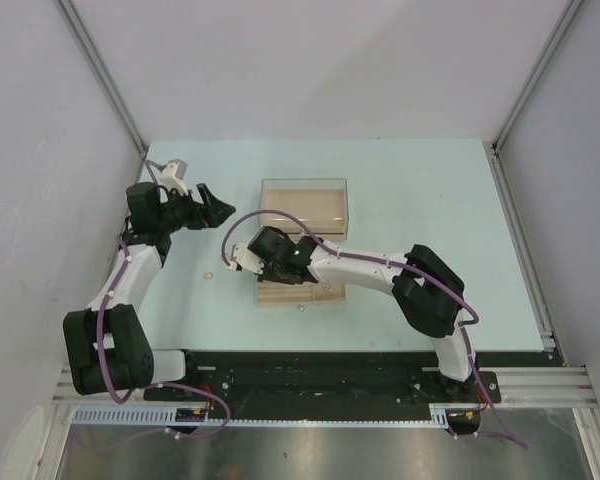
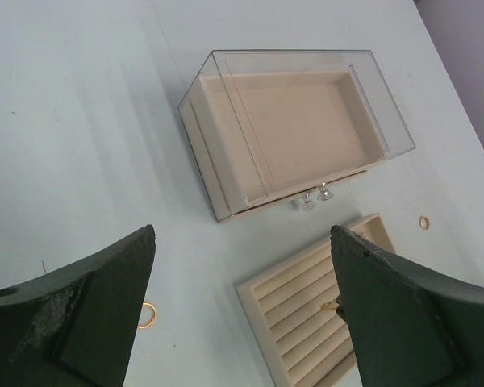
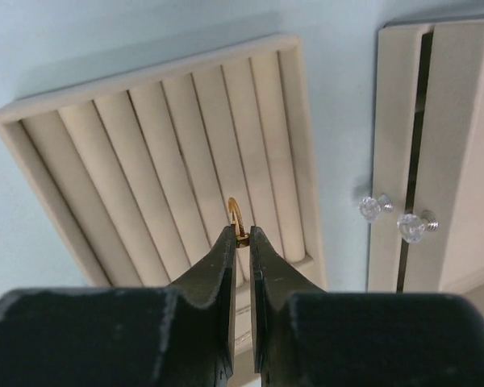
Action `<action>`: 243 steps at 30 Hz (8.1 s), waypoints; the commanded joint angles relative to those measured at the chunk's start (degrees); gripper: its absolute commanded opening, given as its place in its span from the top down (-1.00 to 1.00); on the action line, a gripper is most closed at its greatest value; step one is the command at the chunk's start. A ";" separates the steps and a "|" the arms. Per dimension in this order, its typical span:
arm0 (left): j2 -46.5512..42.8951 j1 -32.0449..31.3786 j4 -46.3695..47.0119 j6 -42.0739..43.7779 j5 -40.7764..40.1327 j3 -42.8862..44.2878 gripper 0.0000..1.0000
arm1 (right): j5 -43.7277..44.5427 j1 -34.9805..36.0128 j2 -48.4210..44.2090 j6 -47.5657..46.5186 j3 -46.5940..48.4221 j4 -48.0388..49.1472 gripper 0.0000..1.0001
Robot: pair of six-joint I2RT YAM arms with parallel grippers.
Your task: Organize the mixed jewelry
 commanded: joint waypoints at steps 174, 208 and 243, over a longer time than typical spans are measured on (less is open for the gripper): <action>18.38 -12.87 -15.03 41.60 -32.30 3.49 -0.04 | -9.73 -12.93 -12.54 6.36 -0.68 -4.11 0.38; 19.79 -13.57 -19.95 42.22 -29.23 5.51 0.99 | -9.65 -13.55 -14.56 6.36 -1.74 -4.55 0.41; -5.43 -33.07 -9.58 7.23 -29.65 12.72 1.00 | -57.28 -29.55 -13.25 42.83 5.64 12.06 0.07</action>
